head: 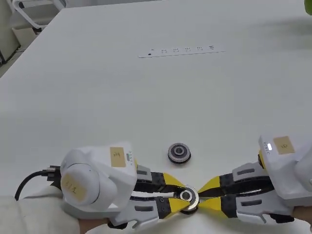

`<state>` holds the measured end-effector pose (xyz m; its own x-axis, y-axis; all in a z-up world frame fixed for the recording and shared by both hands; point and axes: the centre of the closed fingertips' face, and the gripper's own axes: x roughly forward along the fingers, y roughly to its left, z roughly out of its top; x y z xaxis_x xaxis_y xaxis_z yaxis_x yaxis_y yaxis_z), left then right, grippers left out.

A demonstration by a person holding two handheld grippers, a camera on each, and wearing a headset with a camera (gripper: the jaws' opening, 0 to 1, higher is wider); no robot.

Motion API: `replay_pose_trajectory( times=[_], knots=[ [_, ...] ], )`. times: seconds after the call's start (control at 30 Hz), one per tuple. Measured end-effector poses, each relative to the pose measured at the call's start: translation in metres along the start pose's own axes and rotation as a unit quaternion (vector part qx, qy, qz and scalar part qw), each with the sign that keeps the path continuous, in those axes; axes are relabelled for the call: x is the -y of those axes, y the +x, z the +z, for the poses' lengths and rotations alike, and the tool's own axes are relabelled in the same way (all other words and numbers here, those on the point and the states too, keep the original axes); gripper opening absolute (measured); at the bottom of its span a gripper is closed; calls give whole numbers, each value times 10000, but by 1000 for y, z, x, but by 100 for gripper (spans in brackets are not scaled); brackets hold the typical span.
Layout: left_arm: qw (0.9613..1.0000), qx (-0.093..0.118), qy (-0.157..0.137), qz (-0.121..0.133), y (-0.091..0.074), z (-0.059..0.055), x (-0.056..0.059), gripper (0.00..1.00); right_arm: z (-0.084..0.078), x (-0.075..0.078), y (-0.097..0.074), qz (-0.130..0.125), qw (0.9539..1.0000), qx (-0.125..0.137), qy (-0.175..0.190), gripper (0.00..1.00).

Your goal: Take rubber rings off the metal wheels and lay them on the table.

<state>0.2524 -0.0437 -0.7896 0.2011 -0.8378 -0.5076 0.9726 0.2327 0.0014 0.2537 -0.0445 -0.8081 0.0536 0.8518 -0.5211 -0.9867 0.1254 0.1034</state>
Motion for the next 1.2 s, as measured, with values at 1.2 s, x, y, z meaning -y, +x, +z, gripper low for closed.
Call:
replay_pose_trajectory(
  times=[1.2],
  knots=[
    [10000,0,33,60,-1,0,0,13,0,7,0,-364,9979,-113,526,0]
  ],
)
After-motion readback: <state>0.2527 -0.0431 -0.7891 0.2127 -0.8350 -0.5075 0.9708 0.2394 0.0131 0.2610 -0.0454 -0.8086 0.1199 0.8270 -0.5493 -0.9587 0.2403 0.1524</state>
